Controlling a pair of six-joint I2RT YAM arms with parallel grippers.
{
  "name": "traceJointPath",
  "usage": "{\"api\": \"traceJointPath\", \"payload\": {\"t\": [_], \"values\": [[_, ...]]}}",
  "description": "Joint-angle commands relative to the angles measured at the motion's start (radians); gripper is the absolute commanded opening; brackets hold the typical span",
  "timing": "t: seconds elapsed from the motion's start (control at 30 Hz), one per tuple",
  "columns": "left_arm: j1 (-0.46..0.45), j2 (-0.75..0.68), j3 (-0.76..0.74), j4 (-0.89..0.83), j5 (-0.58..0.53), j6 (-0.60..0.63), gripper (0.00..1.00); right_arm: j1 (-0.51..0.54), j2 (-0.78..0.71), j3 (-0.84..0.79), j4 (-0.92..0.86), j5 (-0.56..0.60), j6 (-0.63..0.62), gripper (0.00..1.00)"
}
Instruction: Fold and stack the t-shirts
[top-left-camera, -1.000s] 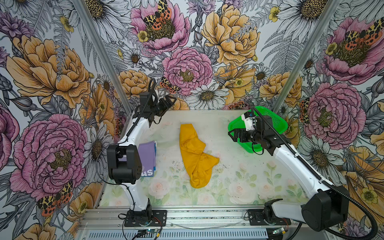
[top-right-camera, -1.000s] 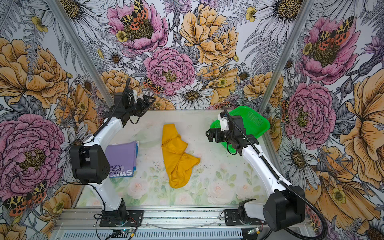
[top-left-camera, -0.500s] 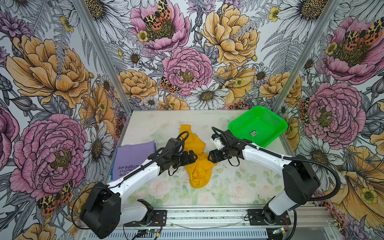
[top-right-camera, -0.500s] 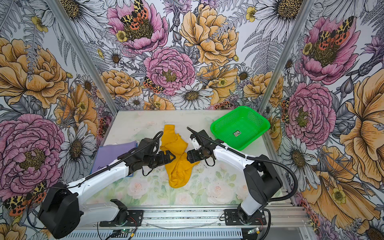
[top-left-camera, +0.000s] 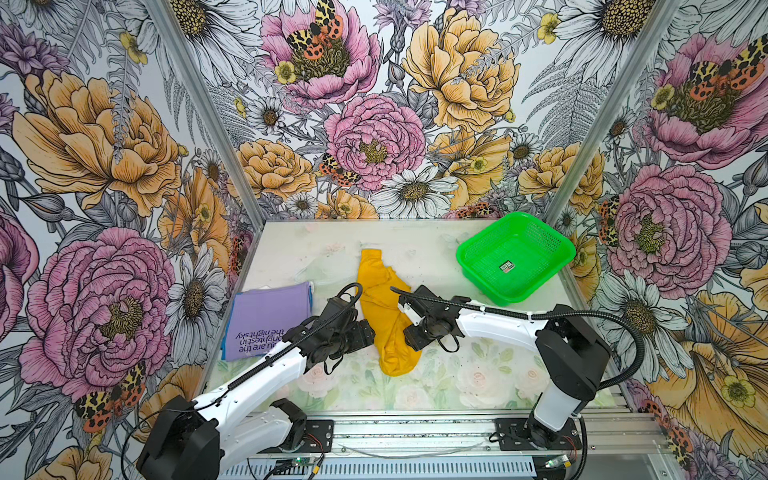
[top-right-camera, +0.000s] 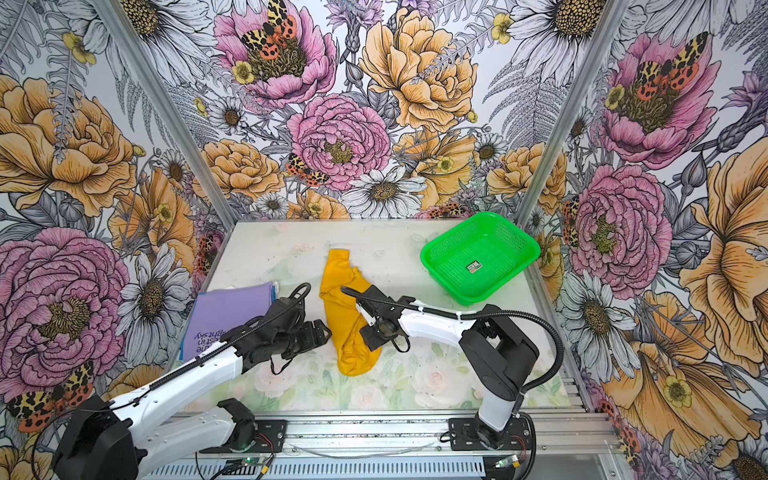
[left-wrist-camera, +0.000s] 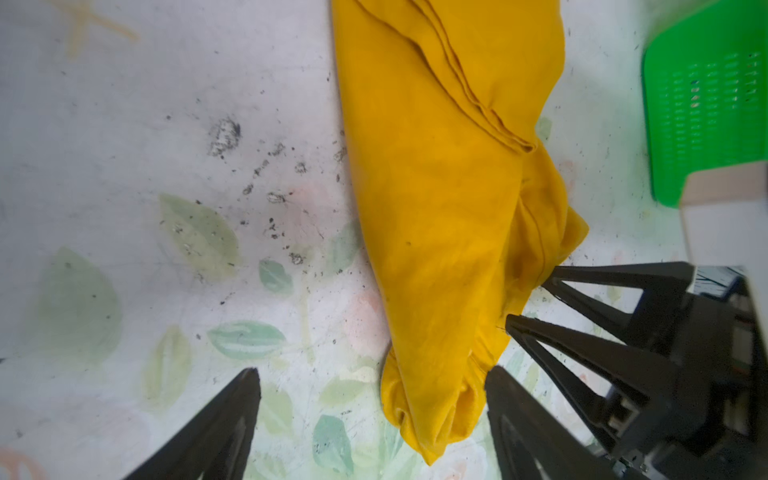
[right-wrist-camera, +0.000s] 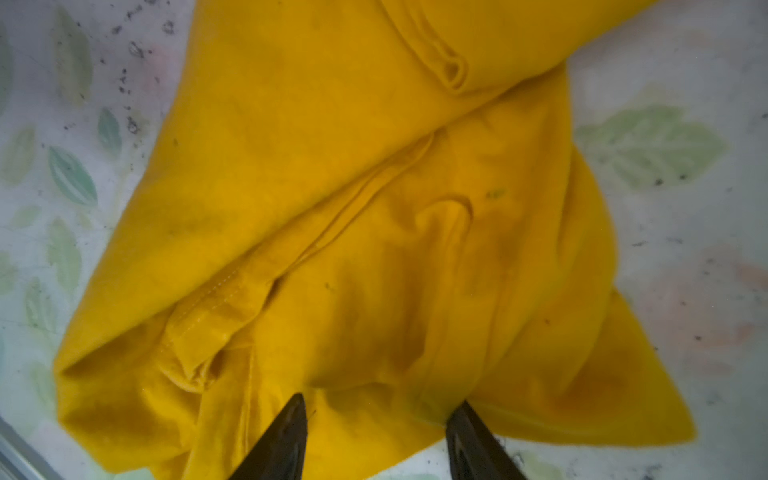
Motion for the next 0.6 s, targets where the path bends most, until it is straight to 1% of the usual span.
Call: {"api": "traceJointPath", "payload": {"t": [0.0, 0.03, 0.07, 0.17, 0.2, 0.23, 0.3, 0.4, 0.47, 0.53, 0.57], "values": [[0.025, -0.002, 0.052, 0.005, 0.018, 0.058, 0.85, -0.01, 0.017, 0.006, 0.013, 0.088, 0.021, 0.51], [0.029, 0.003, 0.062, 0.005, 0.025, 0.068, 0.85, -0.01, 0.03, 0.011, 0.014, 0.098, 0.024, 0.46], [0.032, 0.007, 0.073, 0.005, 0.031, 0.075, 0.85, -0.012, 0.04, 0.018, 0.013, 0.116, 0.028, 0.39], [0.033, 0.015, 0.102, 0.006, 0.049, 0.108, 0.84, -0.026, 0.054, 0.03, 0.011, 0.157, 0.042, 0.1], [0.031, 0.015, 0.112, 0.006, 0.056, 0.121, 0.84, -0.029, 0.045, 0.03, 0.011, 0.166, 0.041, 0.03], [0.032, 0.013, 0.125, 0.006, 0.063, 0.139, 0.84, -0.031, 0.026, 0.028, 0.011, 0.181, 0.038, 0.0], [0.033, 0.012, 0.152, 0.004, 0.081, 0.181, 0.83, -0.031, -0.03, 0.028, 0.011, 0.197, 0.021, 0.0], [0.036, 0.007, 0.206, 0.005, 0.121, 0.245, 0.83, -0.031, -0.155, 0.037, 0.007, 0.168, -0.016, 0.0], [0.038, 0.007, 0.253, 0.006, 0.154, 0.284, 0.83, -0.032, -0.25, 0.073, -0.02, 0.145, -0.041, 0.0], [0.037, 0.004, 0.299, 0.015, 0.184, 0.315, 0.83, -0.031, -0.315, 0.13, -0.07, 0.15, -0.059, 0.0], [0.037, 0.004, 0.321, 0.03, 0.218, 0.335, 0.83, -0.032, -0.34, 0.166, -0.104, 0.15, -0.069, 0.0]]}}
